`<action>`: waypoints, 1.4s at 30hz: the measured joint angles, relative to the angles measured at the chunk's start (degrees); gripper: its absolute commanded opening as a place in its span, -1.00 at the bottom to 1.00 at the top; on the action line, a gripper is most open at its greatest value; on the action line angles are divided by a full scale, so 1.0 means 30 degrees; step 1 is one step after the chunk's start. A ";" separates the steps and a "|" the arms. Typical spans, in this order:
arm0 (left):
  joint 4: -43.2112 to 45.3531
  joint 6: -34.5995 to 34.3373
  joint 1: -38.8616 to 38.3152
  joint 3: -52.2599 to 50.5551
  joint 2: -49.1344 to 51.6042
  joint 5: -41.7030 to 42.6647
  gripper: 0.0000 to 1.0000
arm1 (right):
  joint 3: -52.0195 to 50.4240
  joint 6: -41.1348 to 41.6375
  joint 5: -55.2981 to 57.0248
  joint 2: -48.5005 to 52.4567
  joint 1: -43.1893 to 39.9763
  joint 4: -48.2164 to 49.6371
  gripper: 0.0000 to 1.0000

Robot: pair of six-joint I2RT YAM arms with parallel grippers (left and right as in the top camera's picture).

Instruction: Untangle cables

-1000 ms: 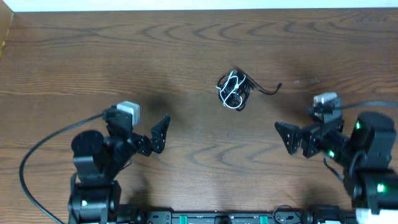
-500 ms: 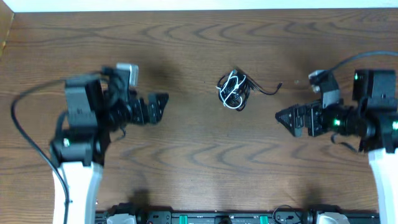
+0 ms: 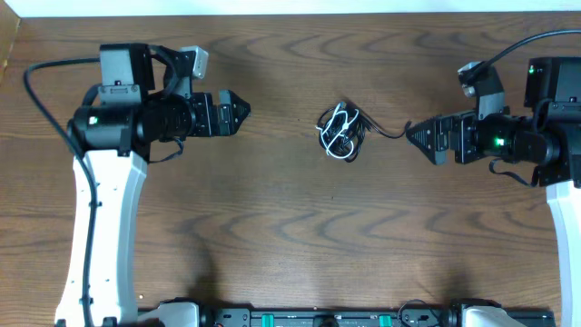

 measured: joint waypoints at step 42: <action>1.0979 -0.6018 -1.0455 0.0007 1.1387 -0.5603 -0.32 | 0.0029 0.0481 0.0838 0.2827 0.0000 0.1144 0.90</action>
